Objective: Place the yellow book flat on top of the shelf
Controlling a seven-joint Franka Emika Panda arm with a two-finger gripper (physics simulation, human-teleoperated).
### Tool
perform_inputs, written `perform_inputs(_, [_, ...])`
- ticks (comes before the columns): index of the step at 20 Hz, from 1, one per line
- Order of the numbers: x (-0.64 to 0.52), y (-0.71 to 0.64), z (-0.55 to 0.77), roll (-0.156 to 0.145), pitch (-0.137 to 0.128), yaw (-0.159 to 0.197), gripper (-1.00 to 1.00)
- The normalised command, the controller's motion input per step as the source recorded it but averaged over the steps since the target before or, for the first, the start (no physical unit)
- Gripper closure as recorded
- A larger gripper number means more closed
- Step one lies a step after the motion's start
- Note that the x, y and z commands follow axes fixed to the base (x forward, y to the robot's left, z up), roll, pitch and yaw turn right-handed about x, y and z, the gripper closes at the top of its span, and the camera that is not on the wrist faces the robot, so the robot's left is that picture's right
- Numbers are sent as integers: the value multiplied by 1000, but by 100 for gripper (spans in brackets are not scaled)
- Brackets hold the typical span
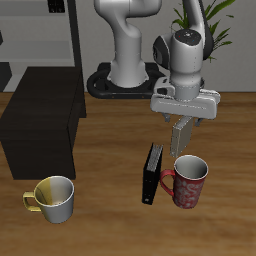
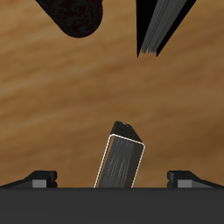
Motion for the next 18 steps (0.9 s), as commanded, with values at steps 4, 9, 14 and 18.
perform_inputs(4, [-99, 9, -218, 7, 11, -3, -100])
perform_inputs(9, [22, -18, -320, 2, 67, 7, -100])
perform_inputs(14, [74, -134, -241, -15, 69, -1, 100])
perform_inputs(18, [26, -95, -47, -5, 14, 0, 100])
